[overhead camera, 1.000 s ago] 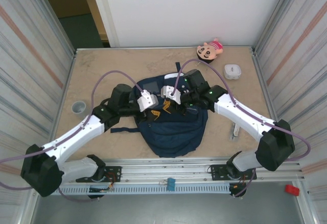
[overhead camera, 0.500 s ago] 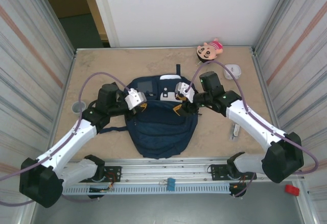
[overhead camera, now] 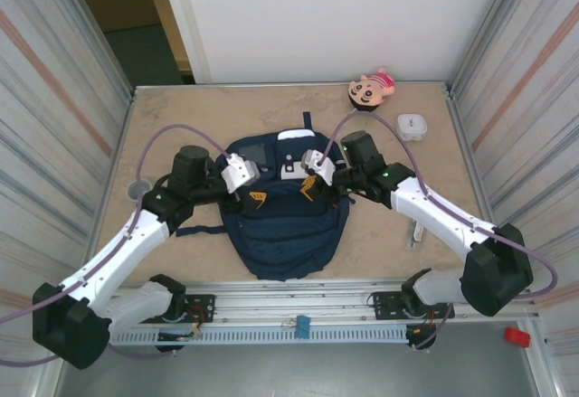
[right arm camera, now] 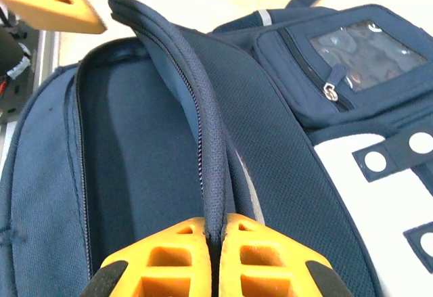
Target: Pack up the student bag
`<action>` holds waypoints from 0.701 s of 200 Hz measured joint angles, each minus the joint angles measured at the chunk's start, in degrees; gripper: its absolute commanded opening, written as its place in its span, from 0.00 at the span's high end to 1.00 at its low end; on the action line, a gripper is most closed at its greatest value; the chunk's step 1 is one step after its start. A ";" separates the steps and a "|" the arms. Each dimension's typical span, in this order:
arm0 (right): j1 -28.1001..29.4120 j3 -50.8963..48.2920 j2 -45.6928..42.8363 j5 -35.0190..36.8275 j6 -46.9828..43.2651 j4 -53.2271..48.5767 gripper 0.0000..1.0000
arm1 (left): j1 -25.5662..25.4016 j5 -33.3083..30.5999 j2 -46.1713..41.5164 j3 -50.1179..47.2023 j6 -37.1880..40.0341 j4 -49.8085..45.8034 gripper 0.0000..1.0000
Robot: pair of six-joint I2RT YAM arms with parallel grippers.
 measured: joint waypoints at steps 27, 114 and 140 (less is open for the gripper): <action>1.29 2.40 1.18 1.09 -0.92 -0.04 1.00 | -5.01 -1.70 3.54 8.04 2.82 -3.80 0.27; 0.39 2.67 0.42 0.31 -1.55 -0.22 0.93 | -7.61 -7.96 19.58 16.31 8.63 -13.62 0.79; -1.29 2.64 -0.68 -0.72 -0.59 0.50 0.52 | -7.93 -11.43 19.30 16.22 6.78 -12.31 1.00</action>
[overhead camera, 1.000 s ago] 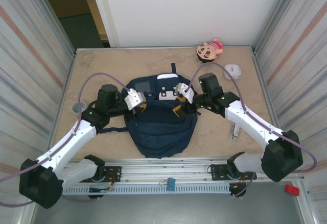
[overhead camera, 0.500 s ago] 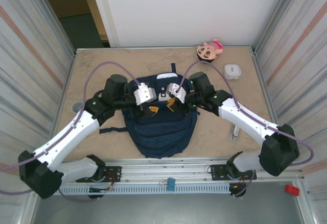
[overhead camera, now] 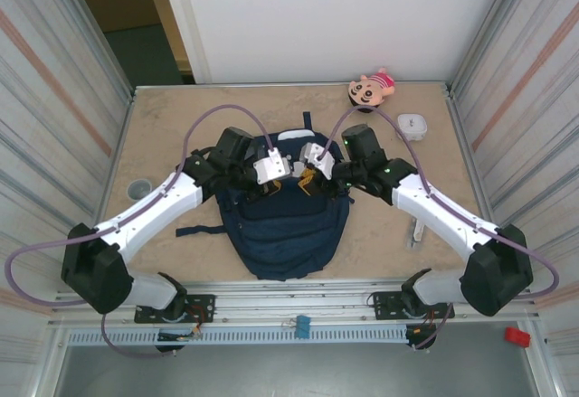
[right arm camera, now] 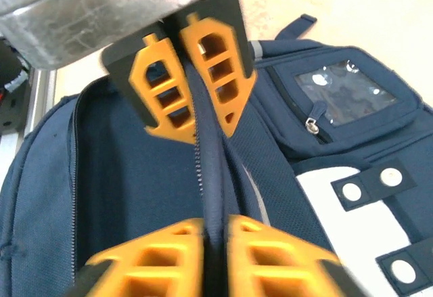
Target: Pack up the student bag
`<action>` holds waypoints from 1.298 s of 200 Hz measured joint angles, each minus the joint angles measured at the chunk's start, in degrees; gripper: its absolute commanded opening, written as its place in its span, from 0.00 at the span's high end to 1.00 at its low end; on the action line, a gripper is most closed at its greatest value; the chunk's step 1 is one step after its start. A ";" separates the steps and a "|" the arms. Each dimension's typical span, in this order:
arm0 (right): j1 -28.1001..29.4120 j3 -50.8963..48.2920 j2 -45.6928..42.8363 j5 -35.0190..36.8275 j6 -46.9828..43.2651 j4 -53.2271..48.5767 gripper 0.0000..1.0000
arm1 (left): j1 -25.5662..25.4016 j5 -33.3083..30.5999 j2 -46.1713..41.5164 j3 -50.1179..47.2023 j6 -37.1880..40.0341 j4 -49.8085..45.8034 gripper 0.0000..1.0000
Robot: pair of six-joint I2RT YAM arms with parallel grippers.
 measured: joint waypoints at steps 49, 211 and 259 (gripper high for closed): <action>-9.73 1.73 -3.19 8.52 18.08 2.21 0.36 | 3.78 -6.73 -1.53 -1.42 -6.88 6.56 1.00; -46.10 -14.64 -1.40 29.57 60.76 -30.36 0.14 | 6.14 -7.91 -2.73 -5.79 -16.79 16.81 1.00; -43.21 -14.64 3.30 33.35 61.55 -29.68 0.15 | 6.19 -7.37 -3.06 -7.13 -16.98 18.18 1.00</action>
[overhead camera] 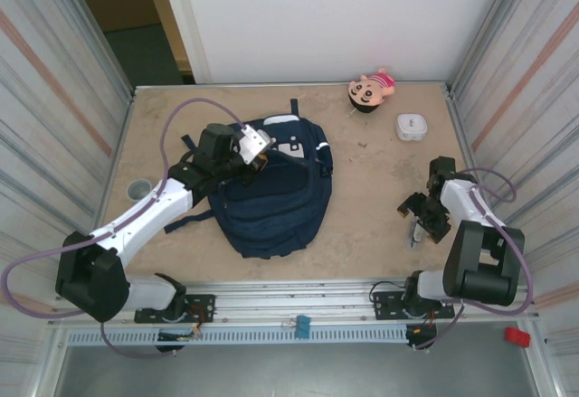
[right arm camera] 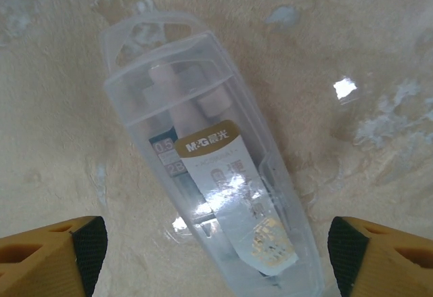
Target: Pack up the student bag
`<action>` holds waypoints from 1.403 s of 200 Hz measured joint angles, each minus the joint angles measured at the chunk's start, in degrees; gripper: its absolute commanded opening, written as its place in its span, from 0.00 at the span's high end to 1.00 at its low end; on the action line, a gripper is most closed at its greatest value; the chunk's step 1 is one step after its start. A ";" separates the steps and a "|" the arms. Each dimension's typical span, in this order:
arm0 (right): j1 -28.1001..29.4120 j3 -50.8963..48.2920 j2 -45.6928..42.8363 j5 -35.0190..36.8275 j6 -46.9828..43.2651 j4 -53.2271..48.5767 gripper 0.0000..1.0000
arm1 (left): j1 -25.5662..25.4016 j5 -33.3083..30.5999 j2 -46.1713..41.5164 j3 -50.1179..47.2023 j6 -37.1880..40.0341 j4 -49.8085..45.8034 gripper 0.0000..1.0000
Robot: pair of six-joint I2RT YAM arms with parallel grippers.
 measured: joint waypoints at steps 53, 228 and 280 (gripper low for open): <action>7.17 1.55 1.07 -4.35 1.05 -2.36 0.15 | 0.00 0.02 0.00 -0.02 0.00 0.35 1.00; 7.82 5.01 10.73 0.11 -5.18 -2.36 0.60 | 0.00 0.81 -2.14 0.00 -1.18 -1.18 1.00; 11.87 4.52 -7.26 -1.60 -5.18 3.56 0.61 | -1.66 1.31 -2.47 0.13 -3.23 -2.45 1.00</action>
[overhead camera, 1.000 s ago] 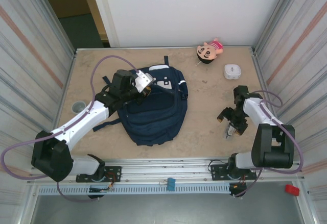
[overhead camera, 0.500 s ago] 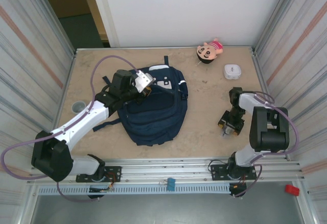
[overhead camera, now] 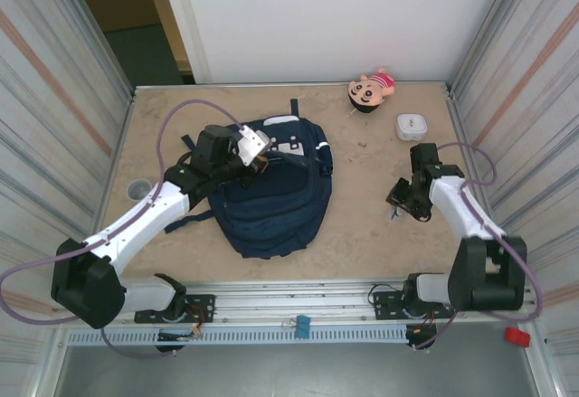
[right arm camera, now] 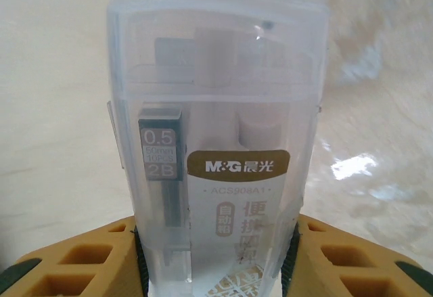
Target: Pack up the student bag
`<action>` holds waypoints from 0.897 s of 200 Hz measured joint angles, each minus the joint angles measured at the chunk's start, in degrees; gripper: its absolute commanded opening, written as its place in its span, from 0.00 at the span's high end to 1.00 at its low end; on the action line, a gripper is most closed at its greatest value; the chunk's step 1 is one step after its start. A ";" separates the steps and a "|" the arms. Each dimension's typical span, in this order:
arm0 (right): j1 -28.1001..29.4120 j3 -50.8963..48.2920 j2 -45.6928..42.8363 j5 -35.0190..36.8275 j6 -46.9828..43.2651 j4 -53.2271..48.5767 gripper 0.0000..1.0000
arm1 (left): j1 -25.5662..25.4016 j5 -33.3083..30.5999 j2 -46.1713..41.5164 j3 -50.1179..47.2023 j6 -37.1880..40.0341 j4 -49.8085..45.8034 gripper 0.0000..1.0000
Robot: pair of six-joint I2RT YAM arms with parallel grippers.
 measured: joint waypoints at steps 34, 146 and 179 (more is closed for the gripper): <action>2.80 -1.20 -10.78 -1.77 0.59 6.40 0.61 | -3.72 -0.50 -0.07 0.11 -2.12 -1.36 1.00; 26.03 -0.48 -18.14 -10.62 -12.22 24.55 0.59 | -7.74 0.20 -0.28 1.53 -11.61 -2.84 1.00; 34.75 -0.04 -17.35 -11.41 -26.25 27.30 0.58 | -4.83 3.56 -0.28 1.53 -13.33 -2.69 1.00</action>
